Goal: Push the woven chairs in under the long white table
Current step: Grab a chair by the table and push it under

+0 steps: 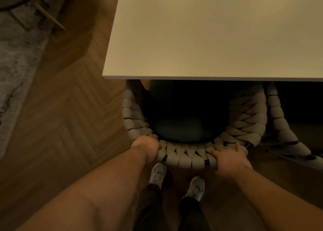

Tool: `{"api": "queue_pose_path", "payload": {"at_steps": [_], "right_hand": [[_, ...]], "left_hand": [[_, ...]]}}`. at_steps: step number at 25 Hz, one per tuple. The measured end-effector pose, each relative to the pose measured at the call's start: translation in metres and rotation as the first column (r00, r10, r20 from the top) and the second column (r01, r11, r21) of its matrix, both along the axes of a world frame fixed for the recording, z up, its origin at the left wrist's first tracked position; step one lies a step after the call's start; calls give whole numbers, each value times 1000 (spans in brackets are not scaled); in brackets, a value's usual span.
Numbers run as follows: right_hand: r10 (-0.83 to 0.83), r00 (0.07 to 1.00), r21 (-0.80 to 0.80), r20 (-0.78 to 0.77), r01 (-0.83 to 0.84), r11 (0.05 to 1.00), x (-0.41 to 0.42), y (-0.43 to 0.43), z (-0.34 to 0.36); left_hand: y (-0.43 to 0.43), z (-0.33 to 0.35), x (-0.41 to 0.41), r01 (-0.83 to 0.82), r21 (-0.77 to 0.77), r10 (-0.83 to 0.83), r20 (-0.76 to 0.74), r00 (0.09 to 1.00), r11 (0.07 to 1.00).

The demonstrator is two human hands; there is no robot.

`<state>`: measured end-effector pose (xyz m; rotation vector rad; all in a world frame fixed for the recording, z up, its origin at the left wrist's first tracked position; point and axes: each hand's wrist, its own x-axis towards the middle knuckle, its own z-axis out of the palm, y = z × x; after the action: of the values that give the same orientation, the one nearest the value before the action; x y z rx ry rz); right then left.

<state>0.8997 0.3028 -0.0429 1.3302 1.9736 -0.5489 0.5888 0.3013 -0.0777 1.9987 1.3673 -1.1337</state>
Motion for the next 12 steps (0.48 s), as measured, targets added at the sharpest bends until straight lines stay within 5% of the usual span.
{"api": "queue_pose_path", "payload": {"at_steps": [12], "right_hand": [[38, 997, 1, -73, -38, 999, -39, -22, -32]], "left_hand": [[-15, 11, -31, -23, 8, 22, 20, 1000, 1000]]}}
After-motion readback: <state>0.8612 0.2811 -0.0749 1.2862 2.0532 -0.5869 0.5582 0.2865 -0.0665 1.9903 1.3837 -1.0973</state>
